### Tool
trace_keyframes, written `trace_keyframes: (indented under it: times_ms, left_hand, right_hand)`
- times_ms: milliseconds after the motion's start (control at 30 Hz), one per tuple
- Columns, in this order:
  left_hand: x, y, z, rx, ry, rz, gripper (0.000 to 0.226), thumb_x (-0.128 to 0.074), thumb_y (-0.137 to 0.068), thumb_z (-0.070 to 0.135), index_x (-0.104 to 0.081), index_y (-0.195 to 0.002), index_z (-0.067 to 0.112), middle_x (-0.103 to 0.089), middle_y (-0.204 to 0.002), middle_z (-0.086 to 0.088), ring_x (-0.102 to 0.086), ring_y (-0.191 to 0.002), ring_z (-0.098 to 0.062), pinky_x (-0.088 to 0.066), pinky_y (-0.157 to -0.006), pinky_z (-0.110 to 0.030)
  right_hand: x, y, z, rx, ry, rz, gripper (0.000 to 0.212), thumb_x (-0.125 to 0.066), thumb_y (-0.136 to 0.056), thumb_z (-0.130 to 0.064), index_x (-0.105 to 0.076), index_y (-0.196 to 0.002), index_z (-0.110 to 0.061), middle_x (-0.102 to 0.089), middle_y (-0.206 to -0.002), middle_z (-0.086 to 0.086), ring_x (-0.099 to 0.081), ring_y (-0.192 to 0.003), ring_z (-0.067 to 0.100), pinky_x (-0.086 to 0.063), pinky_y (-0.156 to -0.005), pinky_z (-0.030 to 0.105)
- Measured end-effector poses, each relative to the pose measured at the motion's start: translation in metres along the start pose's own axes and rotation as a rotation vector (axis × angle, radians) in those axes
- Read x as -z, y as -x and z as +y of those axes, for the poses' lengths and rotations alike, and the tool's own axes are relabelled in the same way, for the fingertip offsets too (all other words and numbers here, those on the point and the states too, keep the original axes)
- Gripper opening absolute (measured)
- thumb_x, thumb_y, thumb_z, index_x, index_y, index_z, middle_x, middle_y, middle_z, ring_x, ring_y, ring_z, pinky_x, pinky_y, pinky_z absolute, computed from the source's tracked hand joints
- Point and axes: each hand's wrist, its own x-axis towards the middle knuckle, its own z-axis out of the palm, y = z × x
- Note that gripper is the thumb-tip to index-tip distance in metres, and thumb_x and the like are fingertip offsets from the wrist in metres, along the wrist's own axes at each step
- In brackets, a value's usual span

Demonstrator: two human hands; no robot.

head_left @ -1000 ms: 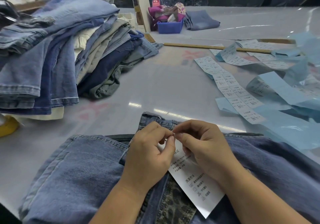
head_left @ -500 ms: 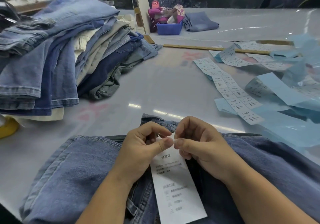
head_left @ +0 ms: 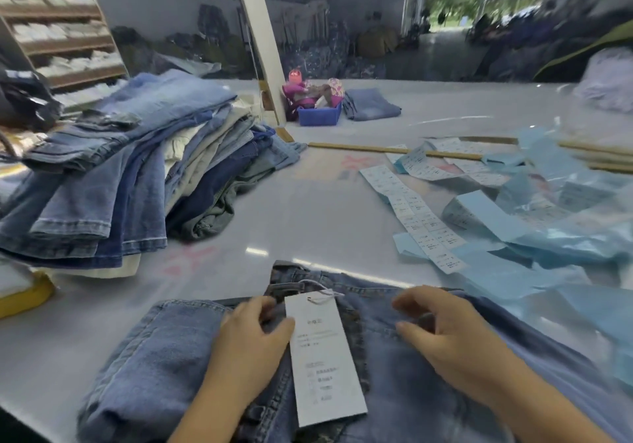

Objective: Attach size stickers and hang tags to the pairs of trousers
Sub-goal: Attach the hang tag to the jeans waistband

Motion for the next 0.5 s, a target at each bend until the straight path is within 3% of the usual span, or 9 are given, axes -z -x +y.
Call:
trace_keyframes:
  times_ms: [67, 133, 200, 300, 367, 433, 500]
  left_hand:
    - [0.007, 0.011, 0.006, 0.027, -0.225, -0.115, 0.050, -0.065, -0.074, 0.062, -0.054, -0.115, 0.037, -0.059, -0.107, 0.014, -0.051, -0.108, -0.013, -0.046, -0.096, -0.038]
    - [0.013, 0.018, 0.016, 0.063, -0.268, -0.212, 0.062, -0.059, -0.056, 0.075, -0.052, -0.105, 0.038, -0.058, -0.100, 0.018, -0.055, -0.102, -0.010, -0.046, -0.095, -0.037]
    - [0.014, 0.020, 0.023, 0.080, -0.235, -0.255, 0.061, -0.061, -0.053, 0.071, -0.052, -0.101, 0.034, -0.059, -0.098, 0.019, -0.059, -0.098, -0.009, -0.047, -0.094, -0.037]
    - [0.010, 0.021, 0.023, 0.091, -0.335, -0.176, 0.067, -0.063, -0.061, 0.069, -0.052, -0.112, 0.027, -0.058, -0.116, 0.005, -0.054, -0.111, -0.017, -0.045, -0.097, -0.038]
    - [0.008, 0.022, 0.021, 0.132, -0.458, -0.109, 0.087, -0.060, -0.063, 0.076, -0.046, -0.126, 0.018, -0.049, -0.131, -0.005, -0.045, -0.123, -0.026, -0.041, -0.100, -0.039]
    - [0.009, 0.022, 0.021, 0.141, -0.473, -0.094, 0.090, -0.060, -0.063, 0.076, -0.044, -0.128, 0.016, -0.050, -0.130, -0.005, -0.048, -0.122, -0.026, -0.042, -0.094, -0.038]
    - [0.014, 0.023, 0.022, 0.096, -0.365, -0.108, 0.072, -0.067, -0.068, 0.064, -0.046, -0.119, 0.018, -0.055, -0.115, 0.001, -0.056, -0.106, -0.020, -0.045, -0.079, -0.033]
  right_hand:
    - [0.014, 0.019, 0.004, 0.034, 0.160, 0.037, 0.026, -0.070, -0.083, -0.021, -0.056, -0.096, -0.039, -0.059, -0.100, -0.023, -0.055, -0.099, -0.002, -0.037, -0.083, 0.009]
    - [0.016, 0.034, 0.008, 0.009, 0.462, 0.036, 0.036, -0.063, -0.086, -0.043, -0.052, -0.120, -0.037, -0.050, -0.126, -0.016, -0.045, -0.122, 0.011, -0.031, -0.100, 0.018]
    - [0.009, 0.046, 0.011, -0.136, 0.724, -0.029, 0.067, -0.043, -0.086, -0.067, -0.027, -0.145, -0.039, -0.024, -0.155, -0.009, -0.024, -0.141, 0.017, -0.015, -0.116, 0.033]
    - [-0.006, 0.058, 0.012, -0.180, 0.766, -0.012, 0.080, -0.027, -0.087, -0.075, -0.007, -0.154, -0.036, 0.003, -0.163, -0.007, -0.005, -0.148, 0.019, -0.008, -0.119, 0.040]
    - [-0.010, 0.062, 0.014, -0.127, 0.784, 0.047, 0.074, -0.030, -0.089, -0.071, -0.014, -0.153, -0.037, -0.003, -0.163, -0.010, -0.009, -0.148, 0.016, -0.016, -0.117, 0.035]
    - [-0.003, 0.065, 0.008, -0.097, 0.746, 0.102, 0.059, -0.051, -0.088, -0.059, -0.042, -0.142, -0.036, -0.028, -0.157, -0.012, -0.032, -0.141, 0.017, -0.034, -0.108, 0.037]
    - [0.002, 0.066, 0.004, 0.002, 0.650, 0.150, 0.041, -0.087, -0.063, -0.033, -0.073, -0.100, -0.024, -0.066, -0.121, -0.005, -0.065, -0.102, 0.027, -0.053, -0.075, 0.043]
